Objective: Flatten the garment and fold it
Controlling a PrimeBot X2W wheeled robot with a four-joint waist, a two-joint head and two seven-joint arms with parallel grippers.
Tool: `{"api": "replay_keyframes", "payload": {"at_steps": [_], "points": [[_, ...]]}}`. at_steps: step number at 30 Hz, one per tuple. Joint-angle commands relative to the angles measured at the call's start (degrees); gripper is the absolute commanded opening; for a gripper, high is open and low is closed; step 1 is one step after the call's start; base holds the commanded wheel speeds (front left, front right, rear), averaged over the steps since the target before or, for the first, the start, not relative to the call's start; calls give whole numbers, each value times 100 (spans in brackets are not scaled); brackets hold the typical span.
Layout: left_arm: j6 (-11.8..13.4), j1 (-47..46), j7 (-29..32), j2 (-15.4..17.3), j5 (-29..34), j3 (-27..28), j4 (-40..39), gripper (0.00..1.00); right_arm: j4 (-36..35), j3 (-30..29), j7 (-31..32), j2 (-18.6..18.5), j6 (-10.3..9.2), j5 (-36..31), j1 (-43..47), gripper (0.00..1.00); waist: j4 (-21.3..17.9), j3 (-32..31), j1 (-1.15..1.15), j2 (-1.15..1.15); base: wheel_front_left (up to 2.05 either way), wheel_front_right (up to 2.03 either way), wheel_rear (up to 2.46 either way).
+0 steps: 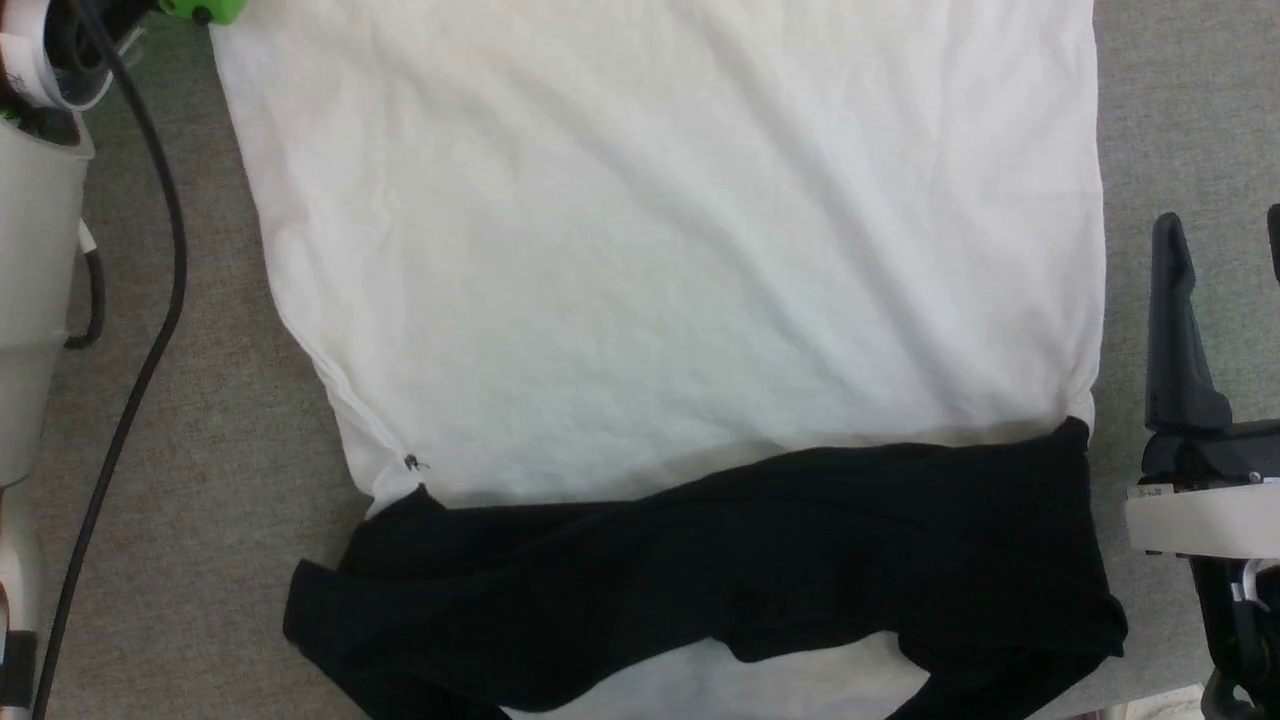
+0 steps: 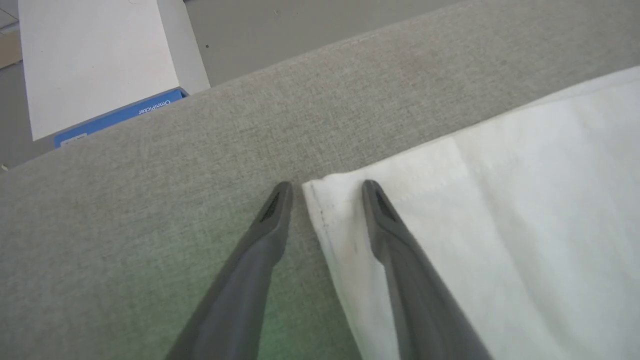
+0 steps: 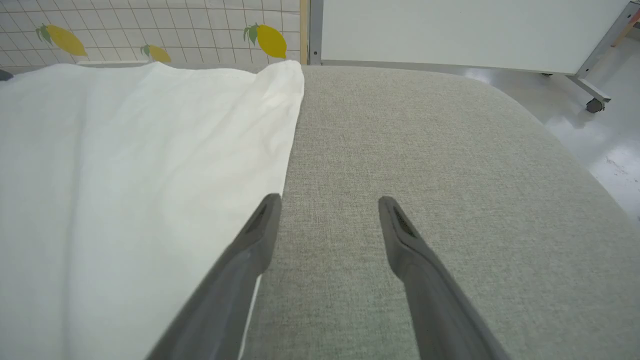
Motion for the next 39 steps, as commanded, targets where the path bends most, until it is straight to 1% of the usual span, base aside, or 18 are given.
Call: {"api": "replay_keyframes", "payload": {"at_steps": [1, 3, 5, 9, 11, 12, 14, 17, 21, 23, 27, 31, 35, 37, 38, 39], "points": [[17, 264, 110, 25, -40, -71, 68, 0, -15, 5, -21, 6, -9, -6, -169, 100, 29, 19, -1, 0, 0, 0, 0], [10, 301, 45, 17, -68, -58, 9, 0, -70, 18, 6, -29, -9, -59, -310, 100, 69, -3, -1, 0, 0, 0, 0], [-30, 336, -69, 6, -74, -68, -33, 0, -122, 4, 94, -193, -9, 41, -588, 100, 112, -57, -1, 0, 0, 0, 0], [-77, 404, -367, -108, -137, -53, -27, 0, -232, -129, 427, -894, -9, 356, -1560, 100, 201, -198, -1, 0, 0, 0, 0], [-109, 414, -497, -182, -169, -60, -13, 0, -178, -188, 755, -1239, -9, 561, -2191, 100, 266, -246, -1, 0, 0, 0, 0], [-139, 407, -558, -218, -170, -82, -7, 0, -84, -188, 992, -1445, -9, 652, -2548, 100, 310, -262, -1, 0, 0, 0, 0], [-166, 382, -644, -308, -200, -103, 12, 0, 195, -116, 1479, -1734, -9, 854, -3162, 100, 404, -267, -1, 0, 0, 0, 0], [-223, 314, -745, -424, -202, -169, 37, 0, 869, 18, 2258, -1902, -9, 1146, -3980, 100, 535, -232, -1, 0, 0, 0, 0], [-274, 277, -882, -612, -231, -256, 82, 0, 1939, 85, 3097, -1797, -9, 1193, -4823, 100, 725, -186, -1, 0, 0, 0, 0], [-300, 246, -918, -660, -235, -290, 82, 0, 2366, 110, 3306, -1716, -9, 1035, -5106, 100, 825, -128, -1, 0, 0, 0, 0], [-311, 175, -968, -730, -217, -344, 70, 0, 3066, 167, 3714, -1503, -9, 824, -5371, 100, 1009, 22, -1, 0, 0, 0, 0], [-303, 136, -1008, -814, -215, -396, 78, 0, 3544, 313, 3860, -1474, -9, 529, -5366, 100, 1153, 129, -1, 0, 0, 0, 0], [-299, 117, -1055, -878, -222, -434, 118, 0, 3945, 229, 4067, -1372, -9, 391, -5344, 100, 1235, 174, -1, 0, 0, 0, 0], [-301, 101, -1070, -892, -225, -446, 142, 0, 4033, 232, 4144, -1359, -9, 336, -5361, 100, 1255, 184, -1, 0, 0, 0, 0], [-301, 93, -1080, -897, -227, -448, 153, 0, 4055, 213, 4144, -1347, -9, 318, -5376, 80, 1261, 188, -1, 0, 0, 0, 0], [-301, 83, -1097, -901, -230, -448, 167, 0, 4081, 188, 4145, -1325, -9, 302, -5392, 30, 1264, 189, -1, 0, 0, 0, 0]]}}
